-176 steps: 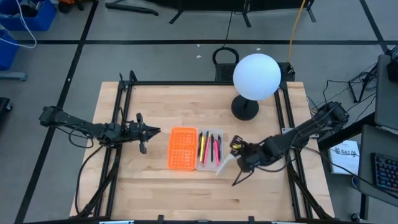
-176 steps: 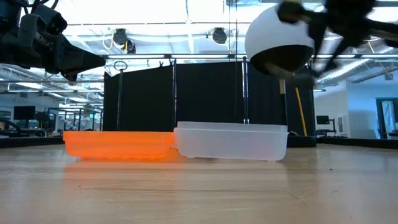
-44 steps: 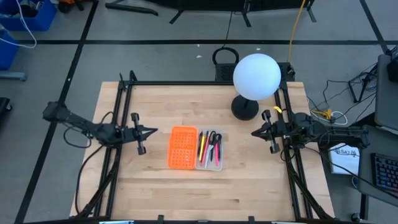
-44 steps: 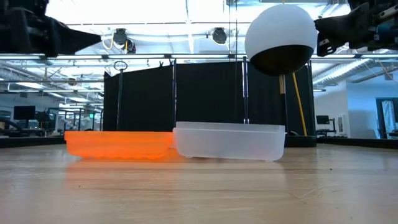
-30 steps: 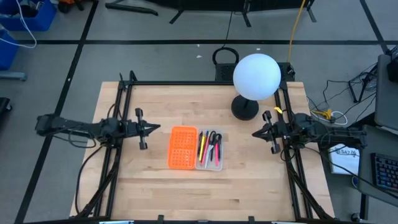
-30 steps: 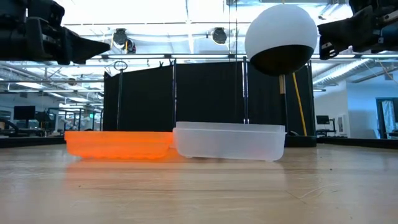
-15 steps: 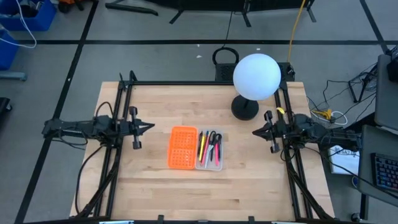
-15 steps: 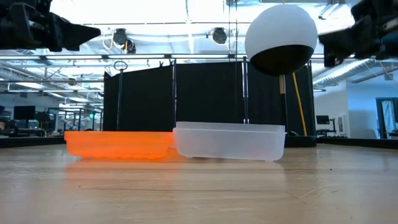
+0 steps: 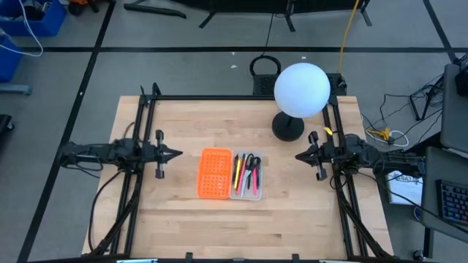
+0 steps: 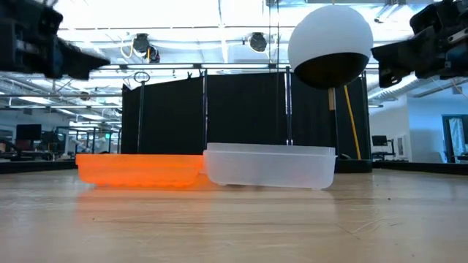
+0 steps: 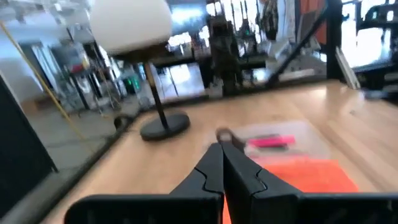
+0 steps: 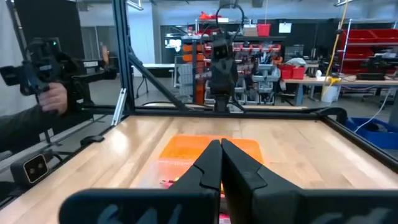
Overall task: Pick & place school supplies into a supply box
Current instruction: Return to Home Position
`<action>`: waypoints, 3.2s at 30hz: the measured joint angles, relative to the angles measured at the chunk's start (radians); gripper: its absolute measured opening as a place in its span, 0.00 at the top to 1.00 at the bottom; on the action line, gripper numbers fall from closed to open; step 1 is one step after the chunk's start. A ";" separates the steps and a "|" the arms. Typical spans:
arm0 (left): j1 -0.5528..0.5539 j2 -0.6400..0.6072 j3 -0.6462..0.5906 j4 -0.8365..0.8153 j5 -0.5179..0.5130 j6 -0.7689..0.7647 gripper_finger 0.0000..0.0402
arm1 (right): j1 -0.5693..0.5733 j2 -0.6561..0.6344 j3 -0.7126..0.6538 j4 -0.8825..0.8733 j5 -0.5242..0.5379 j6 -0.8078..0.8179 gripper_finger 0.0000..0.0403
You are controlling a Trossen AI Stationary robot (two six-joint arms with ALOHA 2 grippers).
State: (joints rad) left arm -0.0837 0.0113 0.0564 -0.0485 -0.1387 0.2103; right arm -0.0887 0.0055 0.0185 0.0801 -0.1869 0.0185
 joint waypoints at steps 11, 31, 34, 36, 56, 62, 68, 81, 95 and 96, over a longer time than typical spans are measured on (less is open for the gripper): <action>0.009 0.089 -0.042 0.072 0.050 -0.035 0.99 | 0.002 0.009 -0.002 -0.025 0.003 0.015 1.00; 0.010 0.087 -0.046 0.103 0.007 -0.092 0.93 | 0.002 0.010 -0.004 0.005 0.002 -0.003 1.00; 0.010 0.087 -0.046 0.105 0.006 -0.088 0.89 | 0.002 0.010 -0.004 0.005 0.002 -0.003 1.00; 0.010 0.087 -0.046 0.106 0.006 -0.088 0.88 | 0.002 0.010 -0.004 0.005 0.002 -0.003 1.00; 0.010 0.087 -0.046 0.111 0.006 -0.085 0.86 | 0.002 0.010 -0.005 0.006 0.002 -0.003 1.00; 0.010 0.087 -0.046 0.111 0.006 -0.085 0.86 | 0.002 0.010 -0.005 0.006 0.002 -0.003 1.00; 0.010 0.087 -0.046 0.111 0.006 -0.085 0.86 | 0.002 0.010 -0.005 0.006 0.002 -0.004 1.00; 0.010 0.087 -0.046 0.112 0.006 -0.085 0.86 | 0.002 0.010 -0.004 0.006 0.002 -0.004 1.00; 0.010 0.087 -0.046 0.112 0.006 -0.085 0.86 | 0.002 0.010 -0.004 0.006 0.002 -0.004 1.00; 0.010 0.087 -0.046 0.112 0.006 -0.085 0.86 | 0.002 0.010 -0.004 0.006 0.002 -0.003 1.00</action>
State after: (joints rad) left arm -0.0742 0.0980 0.0109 0.0635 -0.1322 0.1257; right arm -0.0871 0.0151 0.0143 0.0864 -0.1844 0.0151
